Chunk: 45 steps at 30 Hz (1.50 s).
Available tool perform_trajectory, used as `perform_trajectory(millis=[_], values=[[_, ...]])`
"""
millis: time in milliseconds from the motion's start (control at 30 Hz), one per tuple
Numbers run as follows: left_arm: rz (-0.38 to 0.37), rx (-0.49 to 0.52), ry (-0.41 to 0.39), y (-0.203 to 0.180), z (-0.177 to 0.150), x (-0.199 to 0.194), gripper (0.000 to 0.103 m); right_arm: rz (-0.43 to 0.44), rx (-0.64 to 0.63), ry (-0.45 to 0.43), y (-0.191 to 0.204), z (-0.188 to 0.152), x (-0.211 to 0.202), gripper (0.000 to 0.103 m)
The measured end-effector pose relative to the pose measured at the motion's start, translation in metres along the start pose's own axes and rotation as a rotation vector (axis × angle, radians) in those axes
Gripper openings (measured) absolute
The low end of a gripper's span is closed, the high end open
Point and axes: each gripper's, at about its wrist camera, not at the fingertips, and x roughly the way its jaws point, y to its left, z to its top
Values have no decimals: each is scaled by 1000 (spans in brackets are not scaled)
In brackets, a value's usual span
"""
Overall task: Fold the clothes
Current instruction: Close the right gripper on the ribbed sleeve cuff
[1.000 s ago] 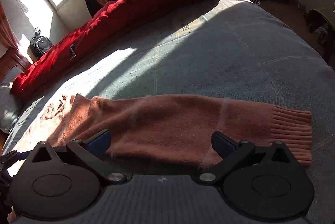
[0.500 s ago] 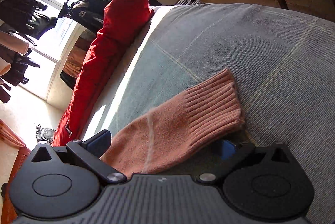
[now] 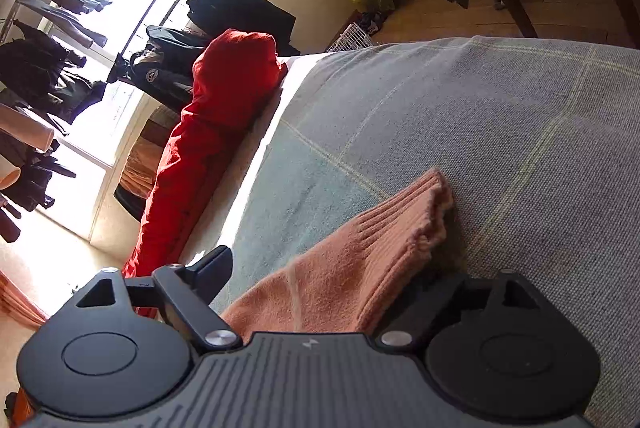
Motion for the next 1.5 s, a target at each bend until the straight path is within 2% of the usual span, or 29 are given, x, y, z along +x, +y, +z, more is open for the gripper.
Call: perform_trajectory(millis=[67,167,300,367,400,533,567,700,833,1000,1200,1333,1400,1467,1500], values=[[-1,-2,0,0,0,1,101,26,-8,6,2,0,3,66],[3,-2,8,-1,-2,2,100,-8,13,45,-5,-5,17,67],[1,-7,15,-1,-5,4,100,21,18,26,-8,-9,18,69],[3,-11,19,0,-6,5,100,53,26,9,-8,-11,17,81],[3,-15,21,0,-6,5,100,77,32,-4,-9,-13,16,84],[-1,-25,24,1,-8,6,100,92,-30,-17,3,-19,20,101],[-3,-25,23,1,-8,6,100,92,-37,-30,5,-21,21,103],[-4,-31,24,2,-9,5,101,57,-58,-56,12,-25,23,103],[-1,-27,25,1,-9,4,100,39,-59,-17,15,-20,23,103],[8,-36,23,3,-9,3,100,2,-22,-59,20,-25,19,103],[18,-45,27,5,-10,5,100,34,-11,-6,13,-21,20,103],[6,-35,24,2,-11,3,100,46,20,-24,12,-20,10,98],[1,-35,23,2,-11,3,100,30,10,-33,14,-22,6,88],[2,-35,24,2,-12,3,100,-15,0,-34,12,-25,5,64],[3,-35,25,1,-12,3,100,-38,-4,-35,11,-26,5,57]])
